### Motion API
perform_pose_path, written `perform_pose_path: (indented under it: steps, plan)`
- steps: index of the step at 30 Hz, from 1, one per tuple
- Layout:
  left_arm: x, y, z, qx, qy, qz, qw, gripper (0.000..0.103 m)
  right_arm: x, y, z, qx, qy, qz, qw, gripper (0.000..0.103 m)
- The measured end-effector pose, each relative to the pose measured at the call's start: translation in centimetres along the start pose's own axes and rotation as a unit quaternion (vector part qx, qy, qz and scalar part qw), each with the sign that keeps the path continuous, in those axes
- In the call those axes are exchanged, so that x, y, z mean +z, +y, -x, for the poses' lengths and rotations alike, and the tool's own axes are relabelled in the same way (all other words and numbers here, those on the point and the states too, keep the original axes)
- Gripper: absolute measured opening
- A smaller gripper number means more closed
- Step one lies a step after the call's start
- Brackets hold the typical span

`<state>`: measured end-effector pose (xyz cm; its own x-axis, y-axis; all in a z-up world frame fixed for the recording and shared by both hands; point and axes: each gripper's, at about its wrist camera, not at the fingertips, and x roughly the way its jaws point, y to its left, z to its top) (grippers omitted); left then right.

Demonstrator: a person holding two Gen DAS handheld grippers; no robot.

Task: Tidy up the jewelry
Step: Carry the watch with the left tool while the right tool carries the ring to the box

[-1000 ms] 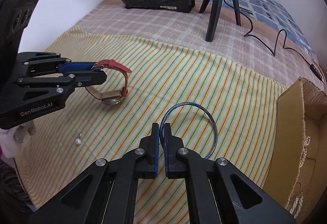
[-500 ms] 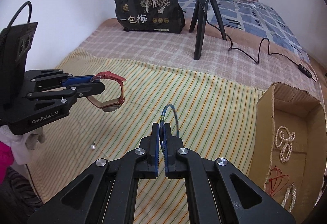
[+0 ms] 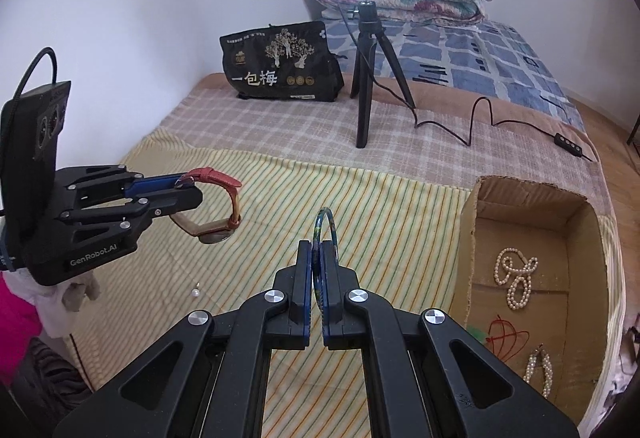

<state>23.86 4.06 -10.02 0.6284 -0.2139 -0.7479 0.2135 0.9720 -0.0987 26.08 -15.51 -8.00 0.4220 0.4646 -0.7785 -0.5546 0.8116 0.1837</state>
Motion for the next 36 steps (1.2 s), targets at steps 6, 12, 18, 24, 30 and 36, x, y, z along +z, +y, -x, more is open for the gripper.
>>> perform_pose_path:
  steps: [6,12,18,24,30,36]
  plan:
    - [0.4,-3.0,1.3,-0.021,-0.016,-0.019,0.9995,0.013,0.2,-2.1,2.3,-0.009,-0.021,-0.016,1.000,0.002]
    - [1.1,-7.1,2.1,-0.053,-0.032,-0.039,0.9973,0.013,0.4,-5.0,5.0,-0.027,-0.049,-0.042,0.998,0.002]
    - [1.8,-12.0,2.3,-0.084,-0.044,-0.061,0.9936,0.013,0.0,-8.3,7.2,-0.050,-0.065,-0.066,0.994,0.002]
    - [2.1,-16.1,1.0,-0.105,-0.042,-0.075,0.9908,0.012,-1.0,-11.8,8.8,-0.068,-0.075,-0.097,0.990,0.002]
    - [1.9,-19.5,-0.4,-0.117,-0.036,-0.090,0.9884,0.012,-1.6,-15.3,9.1,-0.081,-0.076,-0.126,0.986,0.002]
    - [1.5,-21.7,-1.8,-0.125,-0.027,-0.105,0.9863,0.012,-1.5,-17.4,8.4,-0.082,-0.078,-0.138,0.984,0.002]
